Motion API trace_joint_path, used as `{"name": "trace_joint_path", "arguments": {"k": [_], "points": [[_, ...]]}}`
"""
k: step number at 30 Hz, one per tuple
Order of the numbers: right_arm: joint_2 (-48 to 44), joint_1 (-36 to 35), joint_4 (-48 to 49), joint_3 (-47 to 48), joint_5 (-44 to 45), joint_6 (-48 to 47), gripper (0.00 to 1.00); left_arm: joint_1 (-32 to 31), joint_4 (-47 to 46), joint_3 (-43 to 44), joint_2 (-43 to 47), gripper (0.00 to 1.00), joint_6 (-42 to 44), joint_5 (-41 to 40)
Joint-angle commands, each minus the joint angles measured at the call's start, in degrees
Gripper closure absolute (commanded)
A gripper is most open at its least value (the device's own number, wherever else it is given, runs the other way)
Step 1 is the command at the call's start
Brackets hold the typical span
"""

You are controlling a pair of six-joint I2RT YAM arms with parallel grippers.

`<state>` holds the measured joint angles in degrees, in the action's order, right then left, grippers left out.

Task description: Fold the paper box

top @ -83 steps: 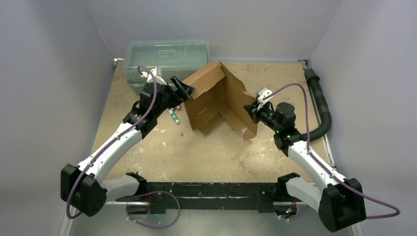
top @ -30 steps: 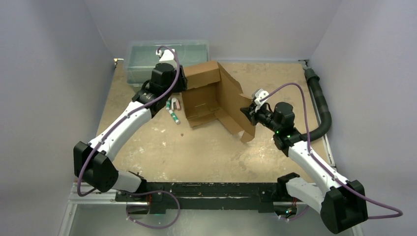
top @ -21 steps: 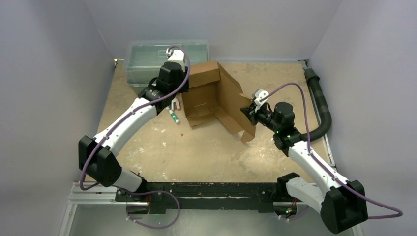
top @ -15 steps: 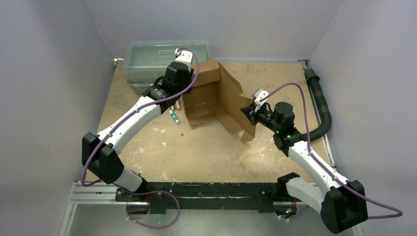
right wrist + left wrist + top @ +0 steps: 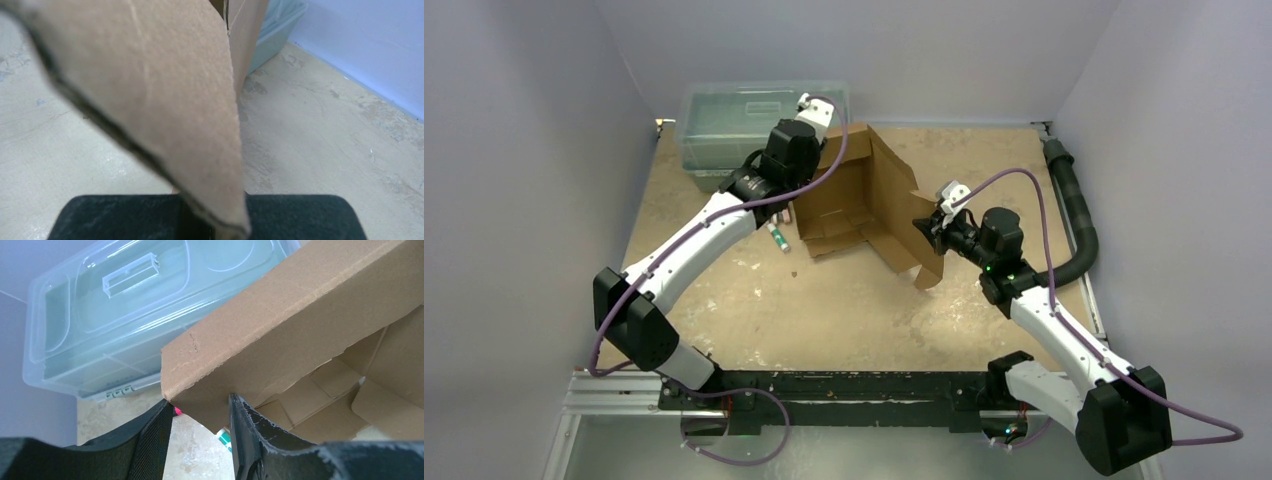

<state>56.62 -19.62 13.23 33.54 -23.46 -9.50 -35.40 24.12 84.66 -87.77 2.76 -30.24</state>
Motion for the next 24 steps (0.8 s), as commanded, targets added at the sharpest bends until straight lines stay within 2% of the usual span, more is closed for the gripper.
{"name": "trace_joint_path", "arguments": {"k": [1,11,19,24], "points": [[0.33,-0.68,-1.52,2.12,-0.55,-1.64,1.0,-0.41,-1.05,2.85,-1.03,0.56,4.86,-0.77],[0.43,-0.68,-1.78,2.09,-0.53,-1.92,1.0,-1.08,-2.53,3.62,-4.22,0.54,11.91,-0.93],[0.64,-0.65,-1.77,2.06,-0.45,-2.19,1.0,-1.37,-5.49,2.06,-2.42,0.54,14.09,-2.7],[0.94,-0.62,-1.89,2.14,-0.37,-2.19,1.0,-1.41,-3.62,2.32,-0.97,0.44,15.03,-2.35]]}}
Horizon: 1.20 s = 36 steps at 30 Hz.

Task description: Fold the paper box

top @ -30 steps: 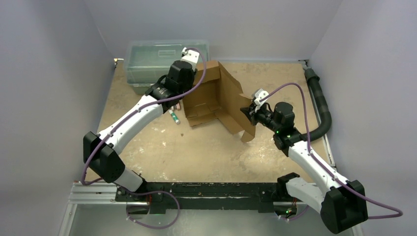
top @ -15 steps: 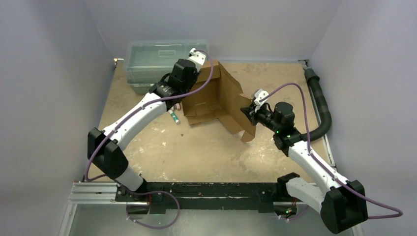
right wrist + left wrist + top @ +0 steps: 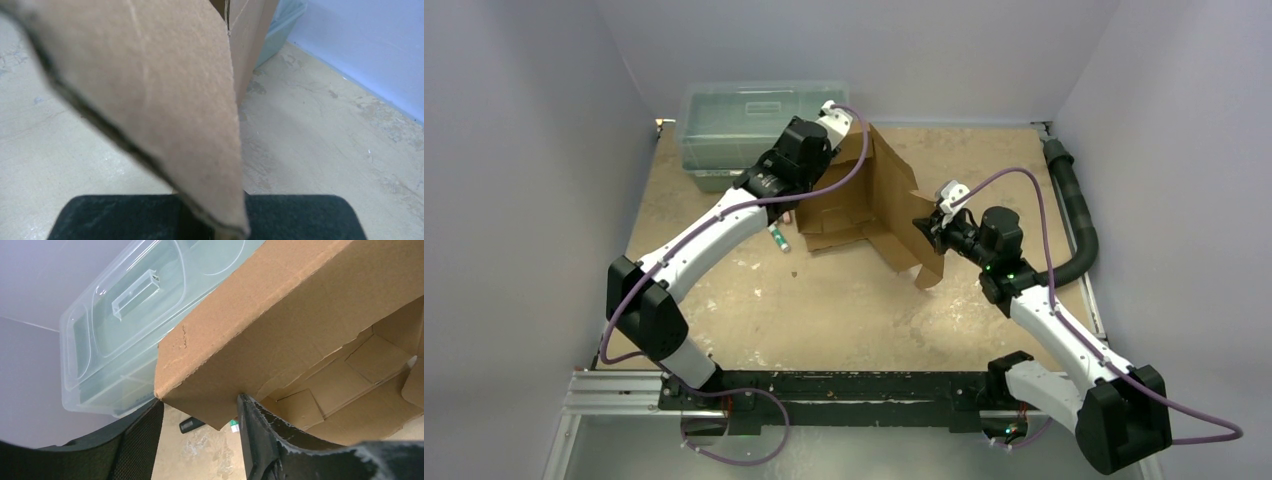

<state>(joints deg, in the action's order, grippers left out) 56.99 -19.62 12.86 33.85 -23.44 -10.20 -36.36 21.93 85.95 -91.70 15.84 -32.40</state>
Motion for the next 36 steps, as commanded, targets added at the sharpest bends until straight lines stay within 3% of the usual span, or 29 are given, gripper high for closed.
{"name": "trace_joint_path", "arguments": {"k": [1,11,24,33,36], "points": [[0.64,-0.62,-1.52,1.9,-0.26,-1.49,1.0,-0.46,-1.22,0.96,3.2,0.42,2.32,-0.19],[1.02,-0.69,-1.78,2.1,0.24,-1.76,1.0,-0.45,-1.63,0.1,4.31,0.37,4.48,-0.6],[1.31,-0.67,-1.96,2.18,-0.03,-1.75,1.0,-0.47,-3.56,2.02,0.86,0.31,13.72,6.67],[1.17,-0.66,-2.05,2.19,0.06,-1.84,1.0,0.2,-4.13,1.92,-2.23,0.45,17.77,6.69],[0.95,-0.68,-2.13,2.14,-0.02,-1.84,1.0,0.24,-5.59,0.98,-2.5,0.56,18.98,4.8]]}}
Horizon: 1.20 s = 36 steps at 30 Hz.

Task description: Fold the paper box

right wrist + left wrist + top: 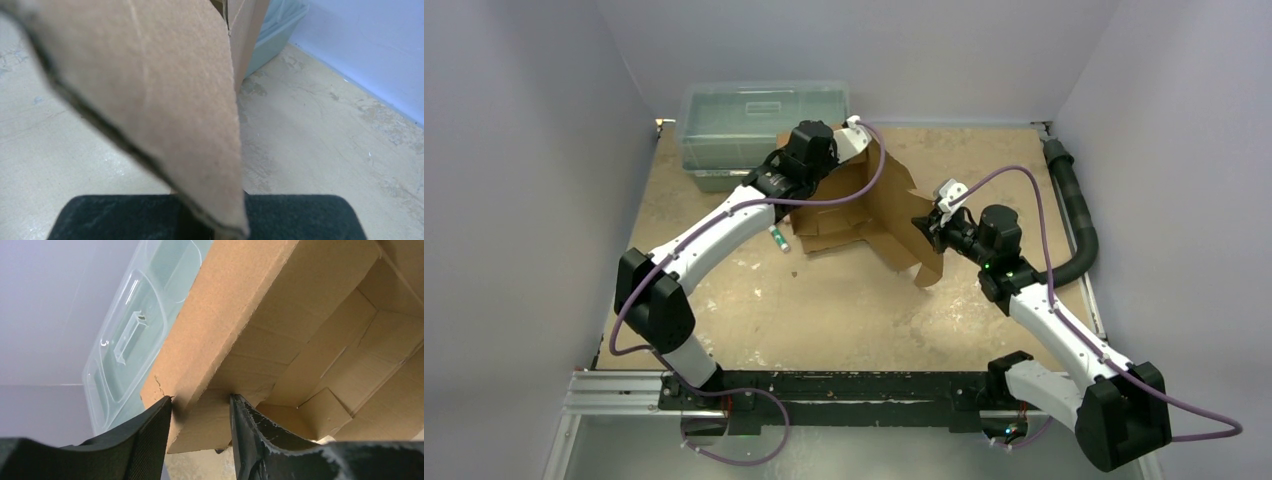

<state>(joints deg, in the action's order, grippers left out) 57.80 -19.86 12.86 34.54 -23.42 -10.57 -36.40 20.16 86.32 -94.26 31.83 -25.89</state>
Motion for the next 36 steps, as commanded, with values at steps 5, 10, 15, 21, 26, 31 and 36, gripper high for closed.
{"name": "trace_joint_path", "arguments": {"k": [5,10,15,21,26,31,36], "points": [[-0.05,-0.4,-2.27,1.59,-0.59,-1.22,1.0,0.35,-7.75,-1.28,-0.18,0.6,5.57,-5.59],[-0.19,-0.41,-2.01,2.1,-3.64,0.21,1.0,0.33,-11.71,-3.87,0.59,0.72,6.98,-6.52],[-0.3,-0.35,-1.62,2.3,-5.59,1.58,1.0,0.23,-14.09,-6.45,1.5,0.82,7.73,-4.98],[-0.85,-0.36,-2.13,3.28,-8.14,2.79,1.0,0.26,-13.7,-7.51,2.49,1.0,7.32,-3.83],[-2.54,0.3,-9.52,8.68,-11.51,0.12,1.0,0.27,-7.07,-5.61,4.74,1.0,0.35,0.07],[-2.3,0.48,-24.87,19.33,-10.71,-8.13,1.0,0.27,3.94,-3.3,6.0,1.0,-12.52,7.12],[1.15,0.5,-36.54,30.4,-8.86,-12.6,1.0,0.27,10.64,-4.08,7.89,1.0,-26.75,12.23]]}}
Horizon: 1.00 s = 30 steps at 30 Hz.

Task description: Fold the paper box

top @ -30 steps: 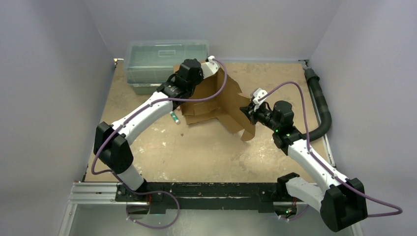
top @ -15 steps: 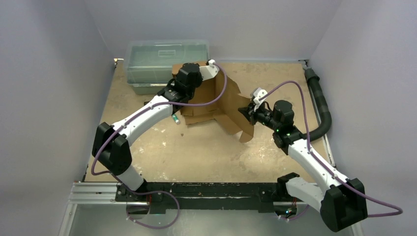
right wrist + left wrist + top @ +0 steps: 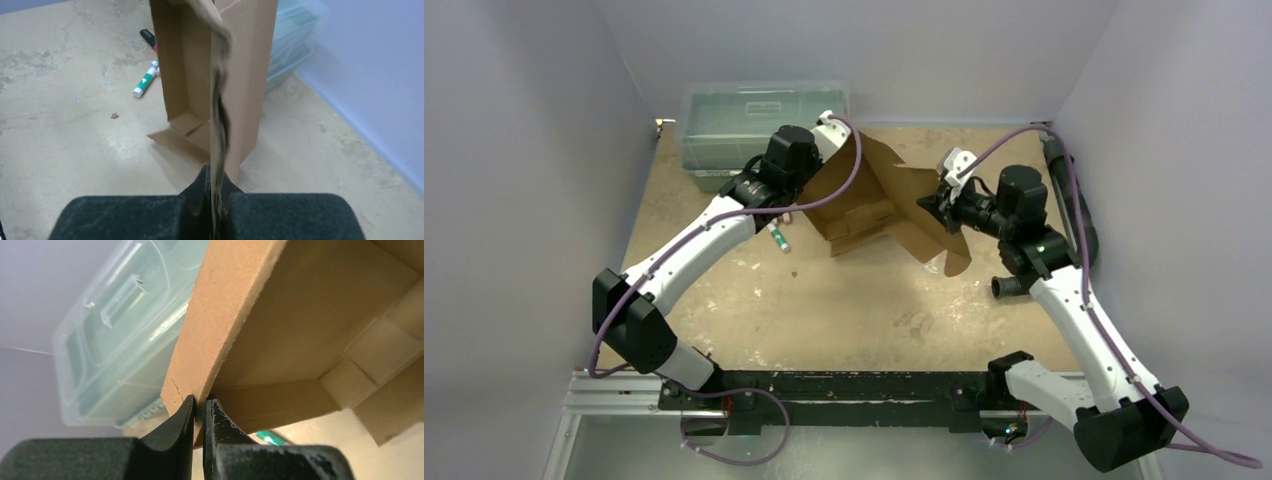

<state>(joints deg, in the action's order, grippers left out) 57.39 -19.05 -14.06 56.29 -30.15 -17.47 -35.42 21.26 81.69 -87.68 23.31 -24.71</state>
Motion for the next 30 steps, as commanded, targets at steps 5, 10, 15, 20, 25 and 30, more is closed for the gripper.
{"name": "trace_joint_path", "arguments": {"k": [5,10,15,20,25,30], "points": [[5.35,-0.37,-19.12,19.22,-2.95,-7.46,1.0,-0.66,11.8,-1.88,4.64,1.0,-30.25,16.98],[8.13,-0.36,-22.06,21.93,-5.2,-9.13,0.93,0.27,9.34,-10.57,8.38,1.0,-42.31,22.81],[11.45,-0.48,-20.7,20.08,-7.68,-8.58,0.8,2.11,2.33,-21.78,10.86,1.0,-49.61,26.94],[12.63,-1.06,-18.95,17.63,-6.18,-8.91,0.6,3.64,-2.87,-28.4,10.71,1.0,-53.36,28.66],[13.96,-1.9,-18.6,17.44,-2.95,-11.08,0.4,3.95,-5.19,-30.59,7.4,1.0,-54.03,29.0],[15.48,-1.91,-19.4,19.41,1.12,-13.89,0.32,4.42,-6.2,-31.21,4.98,1.0,-54.09,29.27]]}}
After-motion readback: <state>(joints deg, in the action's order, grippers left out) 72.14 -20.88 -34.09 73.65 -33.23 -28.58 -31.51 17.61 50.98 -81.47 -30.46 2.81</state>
